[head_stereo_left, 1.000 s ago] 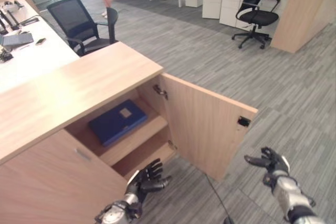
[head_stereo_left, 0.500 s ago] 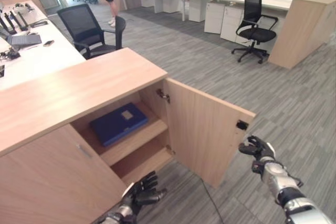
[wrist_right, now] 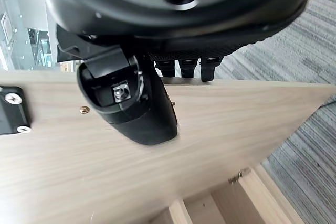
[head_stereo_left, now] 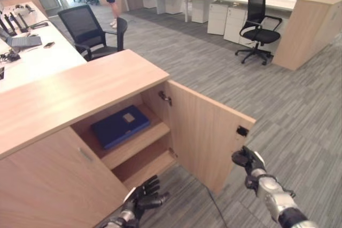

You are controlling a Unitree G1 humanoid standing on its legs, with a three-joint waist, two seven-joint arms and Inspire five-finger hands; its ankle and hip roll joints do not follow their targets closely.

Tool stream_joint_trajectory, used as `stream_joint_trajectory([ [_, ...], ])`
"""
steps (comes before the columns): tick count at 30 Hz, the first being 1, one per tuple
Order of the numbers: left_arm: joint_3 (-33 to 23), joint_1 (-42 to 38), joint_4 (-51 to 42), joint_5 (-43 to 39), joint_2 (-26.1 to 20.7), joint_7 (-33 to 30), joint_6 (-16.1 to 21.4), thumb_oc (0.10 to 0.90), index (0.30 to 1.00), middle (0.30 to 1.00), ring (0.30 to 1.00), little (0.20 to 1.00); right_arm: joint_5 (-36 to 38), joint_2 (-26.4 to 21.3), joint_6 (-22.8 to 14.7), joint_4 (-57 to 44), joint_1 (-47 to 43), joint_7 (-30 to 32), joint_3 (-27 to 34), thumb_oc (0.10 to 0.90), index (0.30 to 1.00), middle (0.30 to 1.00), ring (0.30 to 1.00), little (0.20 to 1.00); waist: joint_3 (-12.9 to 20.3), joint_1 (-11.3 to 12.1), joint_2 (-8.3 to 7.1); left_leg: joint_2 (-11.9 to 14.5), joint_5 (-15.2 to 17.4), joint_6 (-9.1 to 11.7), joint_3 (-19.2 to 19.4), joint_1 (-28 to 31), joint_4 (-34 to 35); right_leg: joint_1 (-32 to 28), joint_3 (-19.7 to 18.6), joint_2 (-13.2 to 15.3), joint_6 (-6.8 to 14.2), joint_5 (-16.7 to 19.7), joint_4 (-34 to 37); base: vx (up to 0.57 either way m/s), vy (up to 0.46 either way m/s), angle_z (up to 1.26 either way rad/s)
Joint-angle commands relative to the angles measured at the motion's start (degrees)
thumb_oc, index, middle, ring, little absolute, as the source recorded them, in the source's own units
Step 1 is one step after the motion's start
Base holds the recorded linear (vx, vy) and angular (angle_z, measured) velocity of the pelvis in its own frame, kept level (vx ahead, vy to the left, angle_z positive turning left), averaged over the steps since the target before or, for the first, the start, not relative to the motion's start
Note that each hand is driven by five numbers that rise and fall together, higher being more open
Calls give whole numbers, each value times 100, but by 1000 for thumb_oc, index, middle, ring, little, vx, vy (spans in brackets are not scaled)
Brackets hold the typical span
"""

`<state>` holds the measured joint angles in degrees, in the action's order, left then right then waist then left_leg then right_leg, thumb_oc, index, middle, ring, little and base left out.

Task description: Put the empty folder in the office cabinet

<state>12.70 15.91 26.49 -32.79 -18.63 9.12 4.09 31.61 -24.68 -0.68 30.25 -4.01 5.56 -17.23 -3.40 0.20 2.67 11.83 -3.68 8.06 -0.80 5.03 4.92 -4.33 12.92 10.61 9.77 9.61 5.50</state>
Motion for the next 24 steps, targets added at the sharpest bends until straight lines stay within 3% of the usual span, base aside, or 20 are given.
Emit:
stream_joint_trajectory([
  [1,-191,-578,-201,205,-254,-10,486,800,900,900,900,900,-118,360,-547,-1059,-759,-1026,-118,800,900,900,900,900,-114,227,-216,-350,392,-6,150,252,8,-418,366,-165,-46,-1066,-50,4,-37,14],
  [9,-576,-541,26,223,-145,-106,546,800,900,900,900,900,-92,351,-530,-1816,-23,-1485,-256,800,900,900,900,900,-162,334,-212,-312,267,94,-99,122,8,-427,579,-170,-71,-1130,-91,-2,-43,15],
  [16,-946,-683,490,62,84,-391,662,800,900,900,900,900,-522,227,-655,-2049,141,-1635,-543,800,900,900,900,900,-382,740,-188,-322,-14,284,-739,-535,-129,-352,1048,-108,-102,-1220,-91,-83,-30,36],
  [17,-914,-772,564,59,128,-439,655,800,900,900,900,900,-503,220,-680,-2006,139,-1578,-529,800,900,900,900,900,-468,762,-218,-324,-66,311,-596,-813,-374,-350,1226,-16,-89,-1207,-97,-197,38,55],
  [20,-880,-978,569,27,202,-570,654,800,900,900,900,900,-639,276,-708,-1872,56,-1344,-639,800,900,900,900,900,-499,549,-315,178,-48,127,1404,-1115,-1131,-266,1959,266,-98,-1082,-151,-245,84,186],
  [21,-880,-978,569,27,202,-570,654,800,900,900,900,900,-639,276,-708,-1872,56,-1344,-639,800,900,900,900,900,-499,549,-315,178,-48,127,1404,-1115,-1131,-266,1959,266,-98,-1082,-151,-82,87,106],
  [22,-930,-868,496,-1,174,-529,700,800,900,900,900,900,-648,327,-637,-1910,67,-1371,-698,800,900,900,900,900,-434,543,-285,244,58,102,1811,-1005,-1247,-343,2095,279,-119,-1096,-166,62,142,106],
  [24,-908,-709,501,105,164,-485,634,800,900,900,900,900,-723,448,-548,-1997,78,-1411,-729,800,900,900,900,900,-285,639,-260,134,176,100,1722,-705,-833,-612,2179,257,-49,-1158,-204,190,134,108],
])
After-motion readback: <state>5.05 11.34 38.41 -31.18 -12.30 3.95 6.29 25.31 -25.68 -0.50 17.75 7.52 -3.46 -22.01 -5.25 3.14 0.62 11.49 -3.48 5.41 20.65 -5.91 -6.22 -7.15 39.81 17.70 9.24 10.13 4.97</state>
